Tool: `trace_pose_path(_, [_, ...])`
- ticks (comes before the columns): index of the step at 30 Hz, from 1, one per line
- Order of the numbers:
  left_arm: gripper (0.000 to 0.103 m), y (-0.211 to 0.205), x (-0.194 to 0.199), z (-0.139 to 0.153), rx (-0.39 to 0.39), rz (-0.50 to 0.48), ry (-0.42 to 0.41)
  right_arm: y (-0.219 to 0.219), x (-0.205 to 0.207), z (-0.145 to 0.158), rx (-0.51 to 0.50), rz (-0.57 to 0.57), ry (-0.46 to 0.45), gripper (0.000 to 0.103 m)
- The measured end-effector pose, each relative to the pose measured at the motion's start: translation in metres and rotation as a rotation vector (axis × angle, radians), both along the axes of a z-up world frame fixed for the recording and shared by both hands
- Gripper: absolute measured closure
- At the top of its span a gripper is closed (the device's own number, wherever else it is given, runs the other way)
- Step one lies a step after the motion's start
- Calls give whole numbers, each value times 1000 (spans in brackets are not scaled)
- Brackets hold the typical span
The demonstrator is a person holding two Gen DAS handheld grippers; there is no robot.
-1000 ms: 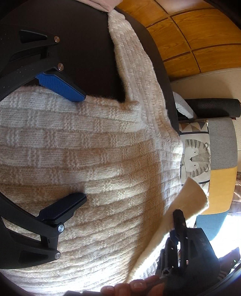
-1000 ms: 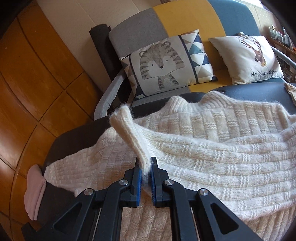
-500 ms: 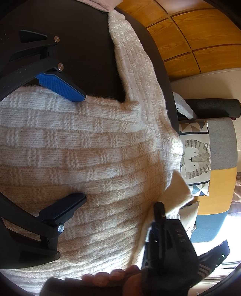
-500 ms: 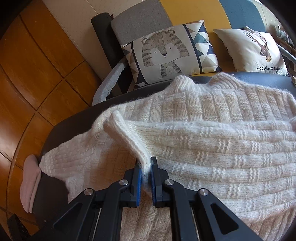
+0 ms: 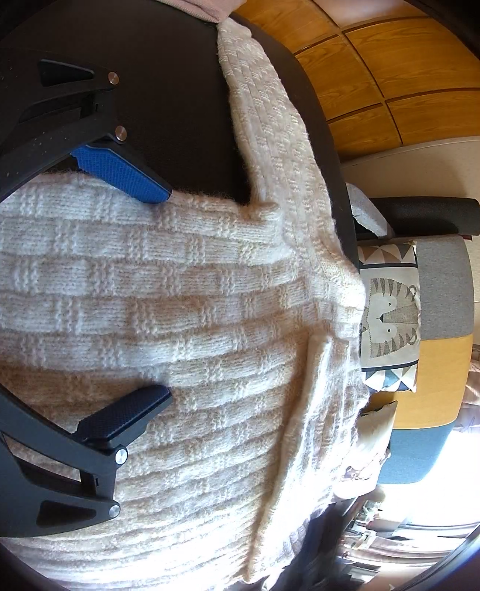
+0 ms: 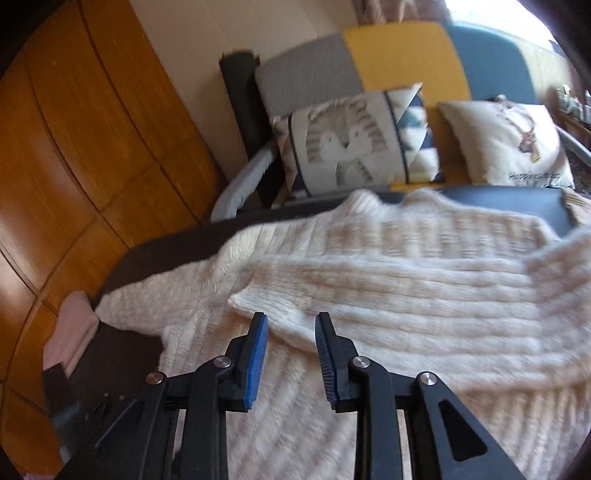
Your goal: Fold clothes
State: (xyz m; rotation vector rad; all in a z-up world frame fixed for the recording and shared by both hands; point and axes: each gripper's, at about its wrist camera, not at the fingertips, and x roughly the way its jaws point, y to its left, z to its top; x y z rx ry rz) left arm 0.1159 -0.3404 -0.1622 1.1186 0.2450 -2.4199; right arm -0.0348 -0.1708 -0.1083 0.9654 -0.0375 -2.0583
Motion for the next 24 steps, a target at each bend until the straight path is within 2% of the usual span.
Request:
trace_pose_path(1, [3, 0, 1, 3, 9, 2, 8, 18, 2, 1, 8, -40, 19, 80])
trace_pose_path(3, [19, 2, 2, 10, 30, 6, 26, 51, 0, 0, 15, -119, 21, 81])
trace_pose_path(5, [19, 6, 1, 26, 67, -1, 93, 90, -8, -7, 2, -205, -27, 86])
trace_pose_path(7, [19, 12, -8, 40, 53, 2, 138, 121, -17, -15, 1, -288, -60, 90])
trace_pose_path(8, [19, 16, -16, 47, 35, -2, 161, 132, -21, -19, 0, -319, -75, 93])
trace_pose_path(11, [19, 25, -45, 64, -46, -18, 214, 159, -33, -30, -7, -392, -133, 93])
trace_pose_path(14, [19, 27, -83, 62, -121, -21, 171, 169, -36, -35, -6, -409, -142, 93])
trace_pose_path(18, [19, 29, -114, 51, -144, -59, 140, 176, -41, -41, -2, -423, -136, 93])
trace_pose_path(21, [19, 34, -129, 35, -199, -74, 60, 174, -46, -43, -4, -423, -138, 93])
trace_pose_path(23, [19, 33, -137, 18, -229, -67, -29, 174, -51, -44, 3, -419, -135, 93])
trace_pose_path(24, [19, 29, -137, 15, -208, -62, -34, 172, -55, -43, 18, -416, -131, 93])
